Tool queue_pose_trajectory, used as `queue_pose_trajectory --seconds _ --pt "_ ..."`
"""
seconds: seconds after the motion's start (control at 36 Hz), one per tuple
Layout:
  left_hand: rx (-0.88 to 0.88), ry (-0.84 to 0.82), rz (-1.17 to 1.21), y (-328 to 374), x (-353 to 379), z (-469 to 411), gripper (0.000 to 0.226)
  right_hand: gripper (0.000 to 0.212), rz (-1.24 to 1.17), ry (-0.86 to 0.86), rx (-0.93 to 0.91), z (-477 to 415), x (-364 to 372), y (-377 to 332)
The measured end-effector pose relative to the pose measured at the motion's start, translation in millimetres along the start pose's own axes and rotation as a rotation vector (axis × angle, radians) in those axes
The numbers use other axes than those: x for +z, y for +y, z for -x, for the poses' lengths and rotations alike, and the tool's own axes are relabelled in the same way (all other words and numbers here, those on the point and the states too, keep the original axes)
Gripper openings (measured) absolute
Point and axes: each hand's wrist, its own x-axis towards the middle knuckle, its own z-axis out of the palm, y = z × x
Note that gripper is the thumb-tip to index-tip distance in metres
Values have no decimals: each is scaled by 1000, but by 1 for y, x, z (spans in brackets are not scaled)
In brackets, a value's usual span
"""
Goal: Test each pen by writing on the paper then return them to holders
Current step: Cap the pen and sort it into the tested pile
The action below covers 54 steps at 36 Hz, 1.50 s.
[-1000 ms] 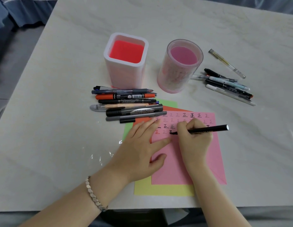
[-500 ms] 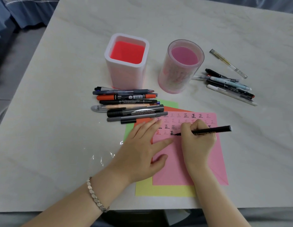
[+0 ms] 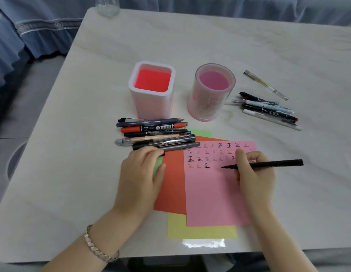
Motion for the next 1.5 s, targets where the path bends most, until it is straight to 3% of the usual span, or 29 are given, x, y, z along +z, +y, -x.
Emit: queue_pose_trajectory --seconds 0.28,0.5,0.61,0.69,0.81,1.36,1.5 --pt "49 -104 -96 -16 -11 -7 32 32 46 -127 5 3 -4 -4" --pt "6 -106 -91 -5 -10 -15 14 33 17 -209 -31 10 3 -16" --pt "-166 -108 217 23 -21 -16 4 30 -80 -245 -3 13 7 -27" --pt "-334 -161 560 45 -27 -19 14 32 -305 -278 89 17 7 -39" --pt "-311 -179 681 62 -33 -21 18 39 -459 -290 166 21 3 -56" --pt "-268 -224 699 81 -40 -19 21 38 -292 -278 70 25 -4 -59" --pt "-154 -240 636 81 -40 -17 23 41 -237 -334 24 29 -1 -55"
